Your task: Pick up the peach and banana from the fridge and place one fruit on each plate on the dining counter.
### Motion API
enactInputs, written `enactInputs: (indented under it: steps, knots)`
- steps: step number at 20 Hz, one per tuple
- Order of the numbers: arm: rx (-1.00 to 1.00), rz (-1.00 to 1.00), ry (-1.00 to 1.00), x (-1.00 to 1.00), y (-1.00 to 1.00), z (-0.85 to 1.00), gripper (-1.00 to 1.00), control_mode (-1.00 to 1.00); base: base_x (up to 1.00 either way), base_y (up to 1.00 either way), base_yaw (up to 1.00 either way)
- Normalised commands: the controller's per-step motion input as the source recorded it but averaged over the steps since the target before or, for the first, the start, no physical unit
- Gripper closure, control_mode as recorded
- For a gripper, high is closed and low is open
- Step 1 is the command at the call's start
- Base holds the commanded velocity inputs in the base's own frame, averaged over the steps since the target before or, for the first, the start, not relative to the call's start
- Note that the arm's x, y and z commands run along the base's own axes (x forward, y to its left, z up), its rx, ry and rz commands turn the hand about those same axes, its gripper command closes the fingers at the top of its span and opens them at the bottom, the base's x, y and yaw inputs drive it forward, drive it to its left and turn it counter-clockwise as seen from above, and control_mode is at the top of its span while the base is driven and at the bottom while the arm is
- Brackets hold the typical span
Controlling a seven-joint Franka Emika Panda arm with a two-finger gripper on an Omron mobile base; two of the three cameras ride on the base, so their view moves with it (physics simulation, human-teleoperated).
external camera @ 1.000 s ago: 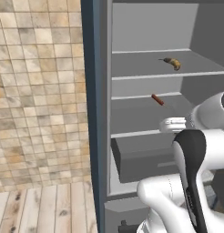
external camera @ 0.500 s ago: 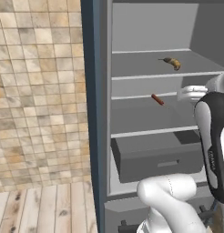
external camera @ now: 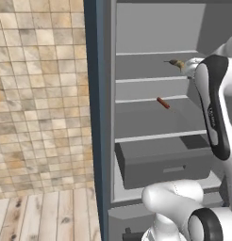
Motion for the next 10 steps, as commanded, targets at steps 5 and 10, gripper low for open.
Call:
enactInputs:
  steps: [5,10]
  knots:
    - [0.00,0.00,0.00,0.73,-0.23,0.00,-1.00,-1.00,0.00,0.00,0.00]
    - [0.00,0.00,0.01,0.69,-0.29,-0.03,-1.00,-1.00,0.00,0.00,0.00]
